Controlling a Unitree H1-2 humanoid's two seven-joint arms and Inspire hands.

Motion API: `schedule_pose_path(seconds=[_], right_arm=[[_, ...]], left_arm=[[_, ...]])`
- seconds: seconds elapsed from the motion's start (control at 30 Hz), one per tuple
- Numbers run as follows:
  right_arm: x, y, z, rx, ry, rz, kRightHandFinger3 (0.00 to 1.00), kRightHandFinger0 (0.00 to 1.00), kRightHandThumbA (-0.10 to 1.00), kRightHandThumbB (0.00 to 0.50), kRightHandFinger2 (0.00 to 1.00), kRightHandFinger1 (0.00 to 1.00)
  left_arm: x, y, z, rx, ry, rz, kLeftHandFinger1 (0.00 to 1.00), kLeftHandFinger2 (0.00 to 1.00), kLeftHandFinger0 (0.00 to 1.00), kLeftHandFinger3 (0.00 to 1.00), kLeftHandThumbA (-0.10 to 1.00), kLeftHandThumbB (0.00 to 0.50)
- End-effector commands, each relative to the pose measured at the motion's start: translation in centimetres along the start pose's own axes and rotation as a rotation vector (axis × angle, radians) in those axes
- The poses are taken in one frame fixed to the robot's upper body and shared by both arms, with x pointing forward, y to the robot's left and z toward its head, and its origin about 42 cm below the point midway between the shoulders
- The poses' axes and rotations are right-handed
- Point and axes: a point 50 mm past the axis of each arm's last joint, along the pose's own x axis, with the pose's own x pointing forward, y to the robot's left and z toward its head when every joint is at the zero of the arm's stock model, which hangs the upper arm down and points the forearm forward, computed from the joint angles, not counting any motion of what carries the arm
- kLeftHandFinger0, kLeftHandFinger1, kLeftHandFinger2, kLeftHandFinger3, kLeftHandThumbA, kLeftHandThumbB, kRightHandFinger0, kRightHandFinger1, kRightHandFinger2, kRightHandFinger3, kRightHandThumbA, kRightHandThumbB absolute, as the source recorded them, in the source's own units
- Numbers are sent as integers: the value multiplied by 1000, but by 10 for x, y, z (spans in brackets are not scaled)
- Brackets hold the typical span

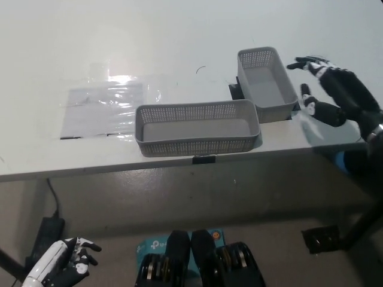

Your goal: The robot uses its right hand to pick up the grey box kept on the middle on the desk and place it on top of another box next to it in a right angle

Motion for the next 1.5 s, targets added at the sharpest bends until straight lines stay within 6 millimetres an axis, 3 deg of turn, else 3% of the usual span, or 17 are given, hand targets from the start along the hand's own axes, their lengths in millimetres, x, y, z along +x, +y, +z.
schedule_pose_path(seconds=[0.0, 0.07, 0.1, 0.17, 0.23, 0.4, 0.47, 0.57, 0.9, 1.3, 1.33, 1.47], right_arm=[[22, -27, 21, -166, -93, 0, 936, 991, 132, 298, 1000, 1000], [25, -26, 23, -194, -83, 33, 1000, 1000, 187, 295, 1000, 1000], [27, -27, 25, -220, -79, 57, 1000, 1000, 268, 323, 1000, 1000], [30, -25, 30, -252, -49, 95, 1000, 1000, 314, 363, 1000, 1000], [29, -22, 31, -283, -35, 122, 1000, 1000, 331, 381, 1000, 1000], [22, 3, 27, -318, 65, 202, 1000, 1000, 354, 493, 1000, 1000], [21, 7, 24, -326, 77, 211, 1000, 1000, 350, 500, 1000, 1000], [18, 13, 20, -352, 93, 225, 1000, 1000, 326, 500, 1000, 1000], [17, 35, 7, -341, 117, 302, 1000, 1000, 248, 491, 1000, 1000], [50, 48, 13, -353, 94, 341, 1000, 1000, 259, 473, 1000, 1000], [54, 48, 15, -353, 98, 358, 1000, 1000, 238, 446, 1000, 1000], [60, 51, 15, -352, 91, 372, 1000, 1000, 196, 412, 1000, 1000]], left_arm=[[-4, 14, 11, 56, -33, 4, 370, 453, 348, 559, 80, 269], [-3, 14, 10, 48, -33, 3, 370, 445, 349, 555, 76, 272], [-2, 14, 12, 54, -28, 2, 373, 446, 351, 560, 93, 283], [-2, 15, 13, 67, -37, 5, 382, 461, 355, 561, 104, 279], [-2, 16, 14, 68, -35, 6, 383, 468, 352, 562, 115, 283], [0, 17, 13, 61, -46, 7, 371, 459, 351, 543, 121, 289], [0, 18, 15, 63, -50, 7, 363, 450, 344, 526, 128, 288], [0, 20, 19, 67, -50, 5, 403, 486, 379, 558, 140, 288], [4, 24, 20, 68, -50, 1, 381, 447, 354, 548, 159, 310], [4, 22, 24, 75, -65, 1, 365, 438, 348, 520, 127, 290], [5, 22, 25, 67, -65, 0, 364, 432, 347, 526, 113, 292], [4, 23, 31, 92, -64, -1, 389, 455, 367, 557, 110, 282]])
